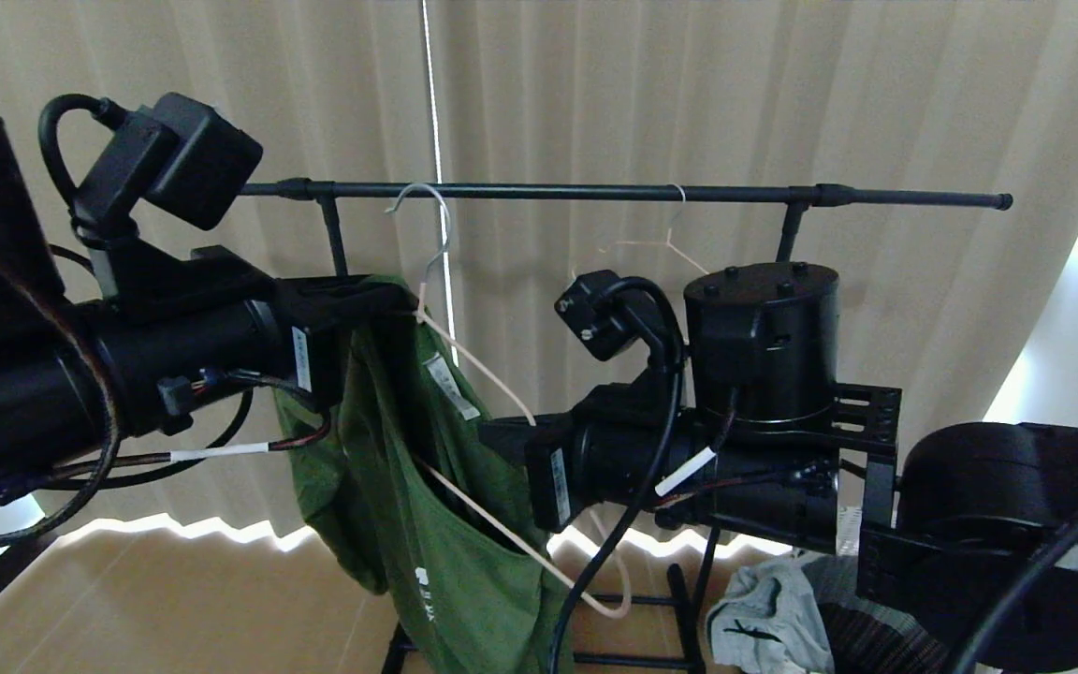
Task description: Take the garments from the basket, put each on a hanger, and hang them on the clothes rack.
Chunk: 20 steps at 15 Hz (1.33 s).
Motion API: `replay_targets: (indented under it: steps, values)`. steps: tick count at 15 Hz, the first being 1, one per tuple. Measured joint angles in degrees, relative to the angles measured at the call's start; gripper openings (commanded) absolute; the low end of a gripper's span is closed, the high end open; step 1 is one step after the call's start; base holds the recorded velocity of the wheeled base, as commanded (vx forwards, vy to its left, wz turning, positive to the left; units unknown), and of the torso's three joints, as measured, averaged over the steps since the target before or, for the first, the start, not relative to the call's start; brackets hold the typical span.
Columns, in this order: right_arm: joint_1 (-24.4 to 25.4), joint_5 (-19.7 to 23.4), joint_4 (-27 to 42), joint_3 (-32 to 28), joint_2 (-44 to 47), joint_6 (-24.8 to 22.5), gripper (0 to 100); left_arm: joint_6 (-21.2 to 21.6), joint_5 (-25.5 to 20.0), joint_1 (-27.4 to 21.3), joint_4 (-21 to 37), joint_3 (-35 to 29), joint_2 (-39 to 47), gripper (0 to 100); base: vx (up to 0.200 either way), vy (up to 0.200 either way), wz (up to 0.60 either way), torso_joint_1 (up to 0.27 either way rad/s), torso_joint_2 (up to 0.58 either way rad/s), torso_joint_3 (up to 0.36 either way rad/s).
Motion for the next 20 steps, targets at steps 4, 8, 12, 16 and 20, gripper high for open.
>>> replay_targets:
  steps: [4, 8, 12, 16, 20]
  values:
    - [-3.13, -0.30, 0.26, -1.51, 0.57, -0.17, 0, 0.00, -0.07, -0.10, -0.04, 2.65, -2.94, 0, 0.000, 0.000, 0.00, 0.000, 0.00, 0.000]
    - [-5.51, -0.46, 0.34, -2.21, -1.16, -0.74, 0, -0.09, 0.24, 1.16, 0.49, 5.56, -6.03, 0, 0.000, 0.000, 0.00, 0.000, 0.00, 0.000]
    - [-6.74, -0.46, 0.28, -3.45, -2.18, -2.71, 0, -0.02, 0.28, 3.43, 2.49, 8.48, -8.29, 0, 0.000, 0.000, 0.00, 0.000, 0.00, 0.000]
    - [-7.02, -0.52, 0.01, -3.94, -2.47, -4.77, 0, -0.02, 0.28, 4.11, 2.54, 10.42, -9.18, 0, 0.000, 0.000, 0.00, 0.000, 0.00, 0.000]
    - [-7.05, -0.68, -0.46, -4.11, -3.12, -6.44, 0, -0.02, 0.30, 4.22, 2.57, 12.26, -9.97, 100, 0.000, 0.000, 0.00, 0.000, 0.00, 0.000]
